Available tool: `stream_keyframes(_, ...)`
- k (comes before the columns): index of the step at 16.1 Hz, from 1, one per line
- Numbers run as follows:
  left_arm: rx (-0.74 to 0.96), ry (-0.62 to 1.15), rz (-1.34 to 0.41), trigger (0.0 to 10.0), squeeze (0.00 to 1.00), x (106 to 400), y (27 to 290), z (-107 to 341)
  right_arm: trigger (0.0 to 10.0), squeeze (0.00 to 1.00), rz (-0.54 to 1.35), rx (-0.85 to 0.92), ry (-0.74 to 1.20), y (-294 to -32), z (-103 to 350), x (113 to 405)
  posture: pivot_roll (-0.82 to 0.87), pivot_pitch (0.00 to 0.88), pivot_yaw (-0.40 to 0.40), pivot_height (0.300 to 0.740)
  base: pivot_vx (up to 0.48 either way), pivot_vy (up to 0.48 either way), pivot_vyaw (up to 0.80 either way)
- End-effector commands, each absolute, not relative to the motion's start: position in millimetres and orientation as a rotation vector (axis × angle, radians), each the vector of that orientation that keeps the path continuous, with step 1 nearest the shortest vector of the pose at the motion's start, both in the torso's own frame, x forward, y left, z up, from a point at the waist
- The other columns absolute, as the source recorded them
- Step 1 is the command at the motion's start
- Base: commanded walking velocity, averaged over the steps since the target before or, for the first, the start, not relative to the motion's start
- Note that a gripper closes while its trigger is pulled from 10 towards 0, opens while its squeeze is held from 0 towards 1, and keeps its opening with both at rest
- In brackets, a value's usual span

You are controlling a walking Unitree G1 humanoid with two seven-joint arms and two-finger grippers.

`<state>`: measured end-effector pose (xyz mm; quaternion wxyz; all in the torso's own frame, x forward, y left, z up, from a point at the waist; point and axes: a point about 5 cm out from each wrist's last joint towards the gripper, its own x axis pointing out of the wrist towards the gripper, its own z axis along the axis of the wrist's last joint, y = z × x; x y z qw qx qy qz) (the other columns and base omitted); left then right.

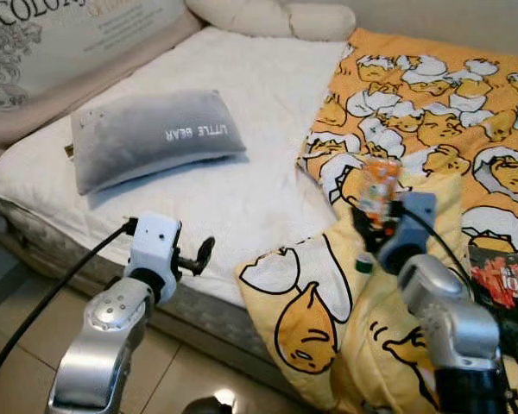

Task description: Clean up the room

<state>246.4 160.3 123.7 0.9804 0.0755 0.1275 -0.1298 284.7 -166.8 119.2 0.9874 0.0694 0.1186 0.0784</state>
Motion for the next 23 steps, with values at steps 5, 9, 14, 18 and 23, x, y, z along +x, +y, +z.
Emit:
stream_keyframes(5,0.218,0.239,-0.172,10.0,0.0,249,171,121,10.0,0.0,0.244,-0.002,0.161,-141,126,281,-0.01,0.0,0.065,0.74,0.0,0.0,0.8)
stream_keyframes(9,0.278,0.227,-0.141,10.0,0.0,256,175,119,10.0,0.0,0.22,-0.017,0.183,-142,119,284,0.02,0.0,0.051,0.74,0.0,0.0,0.8)
stream_keyframes(14,0.19,0.264,-0.102,10.0,0.0,260,175,113,10.0,0.0,0.227,-0.044,0.202,-143,114,284,0.0,0.0,0.065,0.74,0.0,0.0,0.8)
stream_keyframes(18,0.135,0.266,-0.064,10.0,0.0,264,180,115,10.0,0.0,0.244,-0.04,0.212,-139,112,284,0.0,0.0,0.067,0.74,0.0,0.0,0.8)
stream_keyframes(23,0.232,0.187,-0.088,10.0,0.0,267,175,124,10.0,0.0,0.244,0.059,0.238,-140,112,285,0.01,0.0,0.06,0.74,0.0,0.0,0.8)
